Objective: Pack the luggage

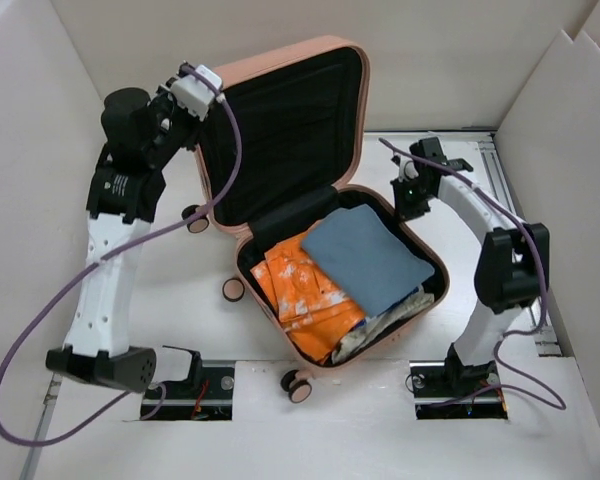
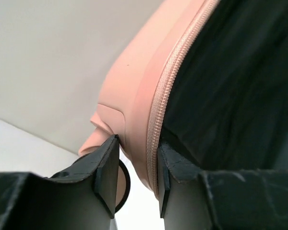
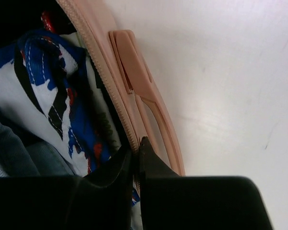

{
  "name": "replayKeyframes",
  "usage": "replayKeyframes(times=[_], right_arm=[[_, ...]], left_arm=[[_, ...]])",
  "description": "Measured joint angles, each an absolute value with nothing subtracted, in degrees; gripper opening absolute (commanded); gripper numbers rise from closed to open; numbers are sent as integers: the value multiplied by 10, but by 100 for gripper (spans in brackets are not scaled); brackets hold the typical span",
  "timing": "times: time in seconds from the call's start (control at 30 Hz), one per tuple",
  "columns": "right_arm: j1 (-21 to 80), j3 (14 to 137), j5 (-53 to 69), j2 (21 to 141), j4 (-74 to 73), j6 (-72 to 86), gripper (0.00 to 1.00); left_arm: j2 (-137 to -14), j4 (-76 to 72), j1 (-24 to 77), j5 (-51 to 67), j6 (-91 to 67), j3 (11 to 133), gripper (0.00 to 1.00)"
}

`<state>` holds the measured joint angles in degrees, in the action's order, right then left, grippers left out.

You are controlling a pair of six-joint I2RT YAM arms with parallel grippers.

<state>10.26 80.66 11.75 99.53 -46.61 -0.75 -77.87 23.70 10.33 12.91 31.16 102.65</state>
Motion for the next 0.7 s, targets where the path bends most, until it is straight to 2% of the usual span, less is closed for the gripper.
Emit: replayKeyframes(times=[0.03, 0.07, 0.1, 0.13, 0.17, 0.23, 0.27, 0.4, 0.43, 0.5, 0.6, 0.7], right_arm=[[102, 835, 116, 1018, -467, -6, 3], [102, 859, 116, 1036, -463, -6, 13], [100, 886, 115, 1055, -465, -7, 24], [98, 912, 114, 1072, -469, -6, 47], [94, 933, 116, 1085, -468, 1, 55], [83, 962, 129, 1083, -448, 5, 63], [73, 973, 141, 1072, -439, 8, 71], [8, 1003, 170, 983, -439, 11, 80], [-11, 1022, 168, 960, -451, 10, 80], [-46, 1063, 151, 923, -472, 4, 82], [-85, 1100, 114, 878, -508, -14, 82], [-98, 1097, 75, 852, -549, -31, 82]], left_arm=[[-761, 244, 109, 125, 323, 1012, 0], [-742, 247, 118, 118, 336, 995, 0], [-727, 249, 129, 112, 346, 981, 0], [-708, 251, 148, 100, 358, 962, 0], [-693, 251, 164, 92, 365, 947, 0], [-658, 247, 209, 81, 379, 913, 0], [-641, 244, 235, 79, 384, 896, 0], [-588, 266, 349, 95, 380, 858, 0], [-583, 278, 376, 106, 373, 855, 11], [-585, 312, 435, 112, 364, 850, 52], [-615, 383, 520, 133, 343, 846, 99], [-656, 450, 620, 155, 316, 841, 99]])
